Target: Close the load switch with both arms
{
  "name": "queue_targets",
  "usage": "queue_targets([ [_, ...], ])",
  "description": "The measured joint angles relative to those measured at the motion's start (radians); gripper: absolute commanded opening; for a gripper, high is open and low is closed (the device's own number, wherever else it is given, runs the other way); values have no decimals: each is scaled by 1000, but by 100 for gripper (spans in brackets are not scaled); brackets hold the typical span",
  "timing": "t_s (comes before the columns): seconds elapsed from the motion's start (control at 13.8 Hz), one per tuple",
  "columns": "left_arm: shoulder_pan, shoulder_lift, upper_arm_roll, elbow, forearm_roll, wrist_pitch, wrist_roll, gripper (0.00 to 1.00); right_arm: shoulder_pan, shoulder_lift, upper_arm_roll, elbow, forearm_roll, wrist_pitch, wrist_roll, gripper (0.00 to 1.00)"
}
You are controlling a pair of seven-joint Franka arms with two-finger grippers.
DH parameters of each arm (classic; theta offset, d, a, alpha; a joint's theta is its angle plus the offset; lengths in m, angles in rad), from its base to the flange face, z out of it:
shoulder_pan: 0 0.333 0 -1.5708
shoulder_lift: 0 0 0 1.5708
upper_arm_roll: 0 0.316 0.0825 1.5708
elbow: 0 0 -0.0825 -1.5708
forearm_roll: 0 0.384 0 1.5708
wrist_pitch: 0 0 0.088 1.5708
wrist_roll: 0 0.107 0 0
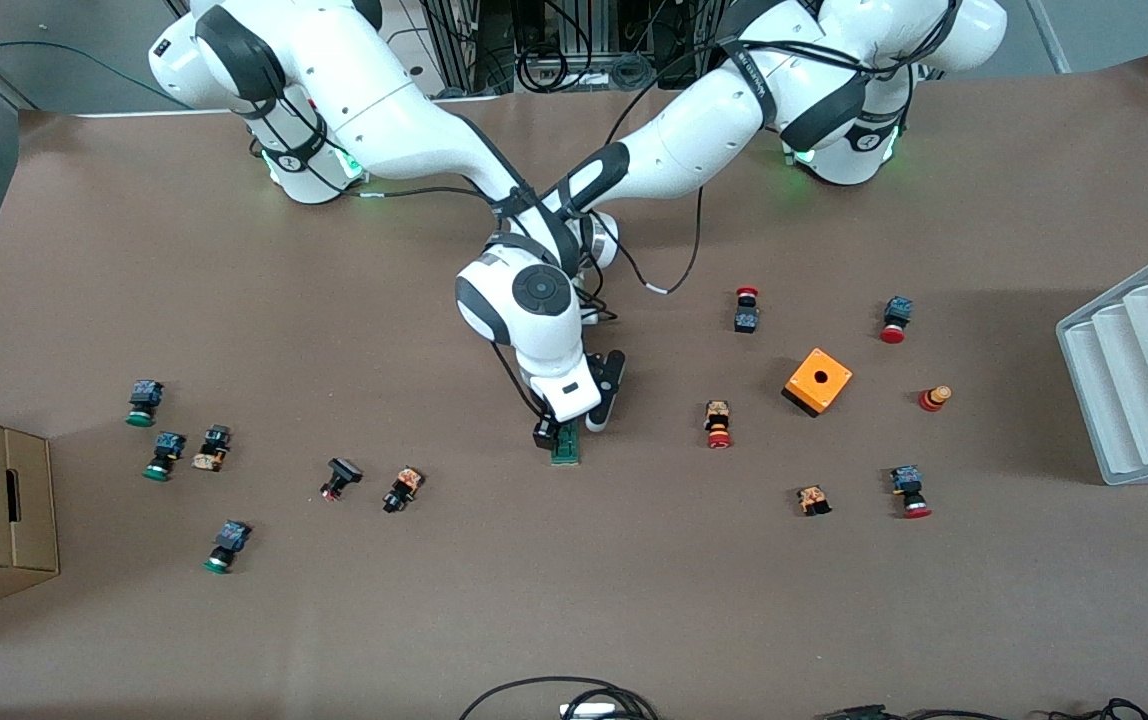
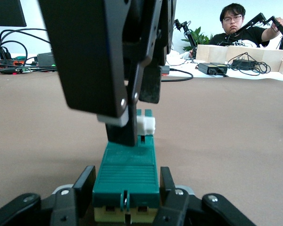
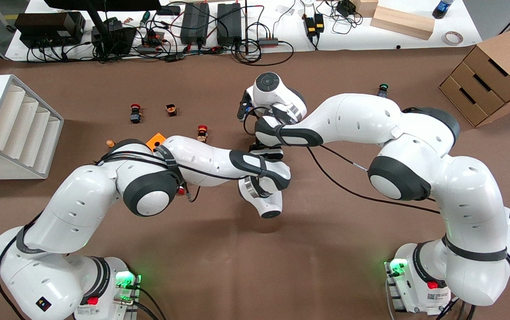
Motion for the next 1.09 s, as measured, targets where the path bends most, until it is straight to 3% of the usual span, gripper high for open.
queue_targets([
  [1.09, 0, 0, 0, 0, 0, 0, 0, 62, -3, 4, -18, 24, 0, 13, 0, 73],
])
